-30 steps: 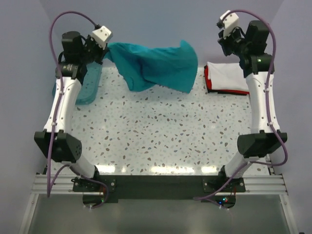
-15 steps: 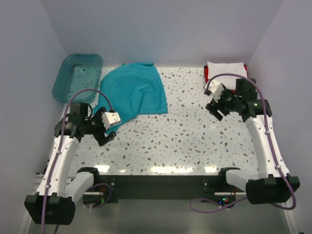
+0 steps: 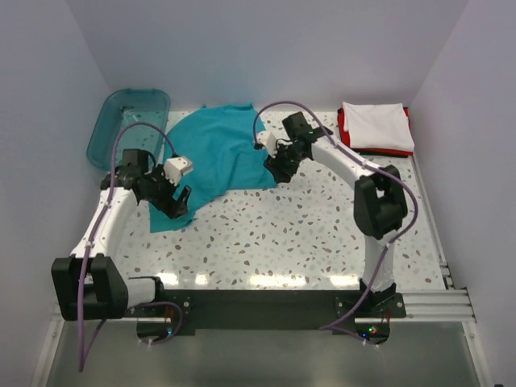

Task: Fold and stack the t-shirts
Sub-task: Flatten the tshirt out

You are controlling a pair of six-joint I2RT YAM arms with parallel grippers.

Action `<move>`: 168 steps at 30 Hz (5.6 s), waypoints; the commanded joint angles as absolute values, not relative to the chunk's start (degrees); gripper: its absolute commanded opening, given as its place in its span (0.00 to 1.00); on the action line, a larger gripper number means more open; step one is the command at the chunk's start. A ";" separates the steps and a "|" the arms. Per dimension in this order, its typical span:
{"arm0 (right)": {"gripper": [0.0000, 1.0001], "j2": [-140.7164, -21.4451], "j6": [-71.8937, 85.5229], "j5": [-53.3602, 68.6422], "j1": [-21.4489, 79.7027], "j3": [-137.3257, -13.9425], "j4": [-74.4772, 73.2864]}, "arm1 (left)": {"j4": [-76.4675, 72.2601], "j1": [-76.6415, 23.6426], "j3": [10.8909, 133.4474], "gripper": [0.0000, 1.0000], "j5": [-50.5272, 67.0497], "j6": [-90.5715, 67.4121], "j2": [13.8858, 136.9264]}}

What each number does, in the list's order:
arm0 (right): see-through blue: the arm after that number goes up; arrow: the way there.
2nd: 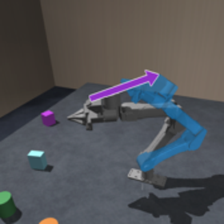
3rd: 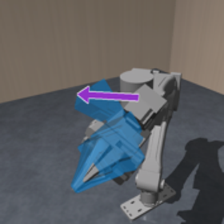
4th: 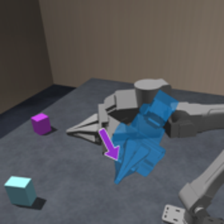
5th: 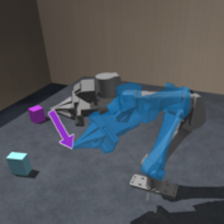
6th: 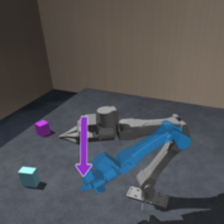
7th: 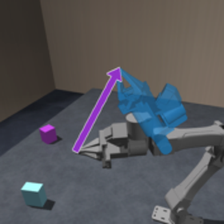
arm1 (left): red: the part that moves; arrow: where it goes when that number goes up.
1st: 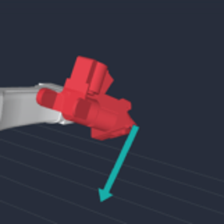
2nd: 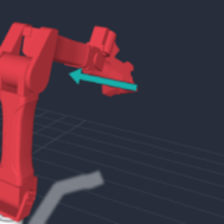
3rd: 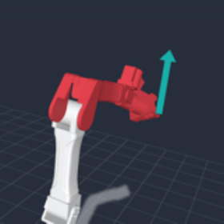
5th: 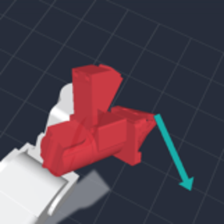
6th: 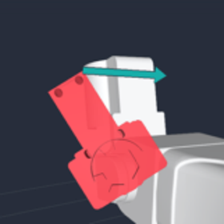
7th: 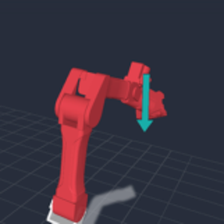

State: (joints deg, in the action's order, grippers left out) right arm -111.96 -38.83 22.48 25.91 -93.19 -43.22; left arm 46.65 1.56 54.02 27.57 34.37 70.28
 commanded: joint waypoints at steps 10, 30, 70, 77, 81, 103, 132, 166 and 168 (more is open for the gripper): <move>0.47 -128.84 -36.82 18.29 32.43 -107.84 -36.56 | 43.59 8.09 58.63 0.86 22.68 24.96 79.71; 0.00 -116.91 -49.22 11.43 26.20 -86.50 -52.46 | 40.96 4.14 50.20 0.48 15.29 39.72 90.52; 0.48 -128.30 -30.94 8.88 9.05 -117.40 -45.44 | 32.43 -5.18 95.97 0.62 36.30 15.38 120.05; 0.53 -136.22 -31.81 5.10 8.35 -124.80 -40.96 | 32.61 -5.89 96.51 0.64 34.63 16.52 122.43; 0.55 -139.74 -34.27 5.01 8.35 -127.09 -43.76 | 36.20 -6.15 93.70 0.68 31.74 19.42 121.91; 0.00 -120.78 -48.42 17.75 8.70 -100.22 -65.11 | 50.52 0.00 54.67 0.00 18.42 49.35 88.10; 0.00 -100.81 -43.51 21.53 9.76 -78.93 -64.77 | 15.46 -31.11 116.37 0.70 29.11 10.62 138.95; 0.00 -94.48 -47.72 19.95 9.76 -78.57 -67.15 | 13.36 -8.98 99.50 0.00 8.29 3.17 114.54; 0.00 -95.18 -47.64 20.56 9.76 -79.71 -66.97 | 14.41 -8.70 96.26 0.00 -2.13 0.98 109.53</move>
State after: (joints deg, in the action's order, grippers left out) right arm -96.03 -46.28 20.75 9.56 -78.32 -66.11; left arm 18.50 -8.12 99.00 12.93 5.19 120.55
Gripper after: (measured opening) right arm 0.010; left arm 0.020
